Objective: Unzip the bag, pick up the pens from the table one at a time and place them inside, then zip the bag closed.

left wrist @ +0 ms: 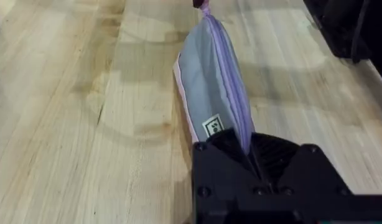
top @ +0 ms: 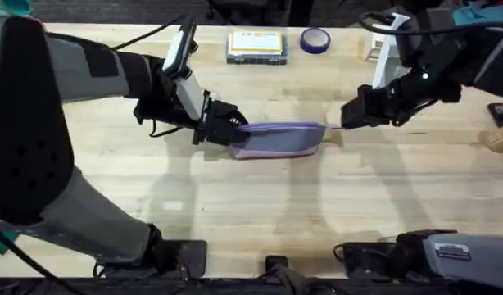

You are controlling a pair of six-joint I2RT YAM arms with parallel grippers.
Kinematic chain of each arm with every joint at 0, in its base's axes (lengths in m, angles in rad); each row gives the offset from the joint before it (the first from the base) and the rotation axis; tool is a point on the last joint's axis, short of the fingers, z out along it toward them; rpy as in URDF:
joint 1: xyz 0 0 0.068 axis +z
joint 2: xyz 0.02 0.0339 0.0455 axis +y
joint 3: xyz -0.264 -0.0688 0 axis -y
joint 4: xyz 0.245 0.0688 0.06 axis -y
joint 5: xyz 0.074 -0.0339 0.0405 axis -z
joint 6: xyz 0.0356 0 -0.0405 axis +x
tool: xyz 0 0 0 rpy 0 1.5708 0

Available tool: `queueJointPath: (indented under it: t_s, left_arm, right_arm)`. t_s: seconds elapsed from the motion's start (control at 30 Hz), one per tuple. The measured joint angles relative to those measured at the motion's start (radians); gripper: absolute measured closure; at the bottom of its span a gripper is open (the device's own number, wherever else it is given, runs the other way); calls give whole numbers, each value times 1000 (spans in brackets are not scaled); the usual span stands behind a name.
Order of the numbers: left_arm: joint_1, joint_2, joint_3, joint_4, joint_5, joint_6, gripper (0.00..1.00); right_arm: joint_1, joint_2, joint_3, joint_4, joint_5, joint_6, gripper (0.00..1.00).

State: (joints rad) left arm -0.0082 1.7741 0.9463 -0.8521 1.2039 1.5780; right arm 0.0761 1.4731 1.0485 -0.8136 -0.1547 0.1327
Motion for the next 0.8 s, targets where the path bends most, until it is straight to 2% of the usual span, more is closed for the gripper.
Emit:
queueJointPath:
  t_s: [0.13, 0.23, 0.27, 0.47, 0.53, 0.8]
  left_arm:
    - [15, 0, 0, -1, -21, 0, 958]
    - [20, 0, 0, -1, -23, 0, 958]
    - [20, 0, 0, -1, -23, 0, 958]
    - [20, 0, 0, -4, -24, 0, 958]
    - [20, 0, 0, -4, -25, 0, 958]
    - [20, 0, 0, -4, -26, 0, 959]
  right_arm:
    - [-41, -21, 3, -12, 121, -10, 971]
    - [-53, -69, 19, -18, 143, -11, 970]
    - [-53, -91, 28, -18, 141, -9, 920]
    - [-53, -272, 85, -16, 103, -16, 62]
    - [-52, -334, 87, -23, 95, -27, 9]
    - [-52, -506, 88, -104, 85, -110, 5]
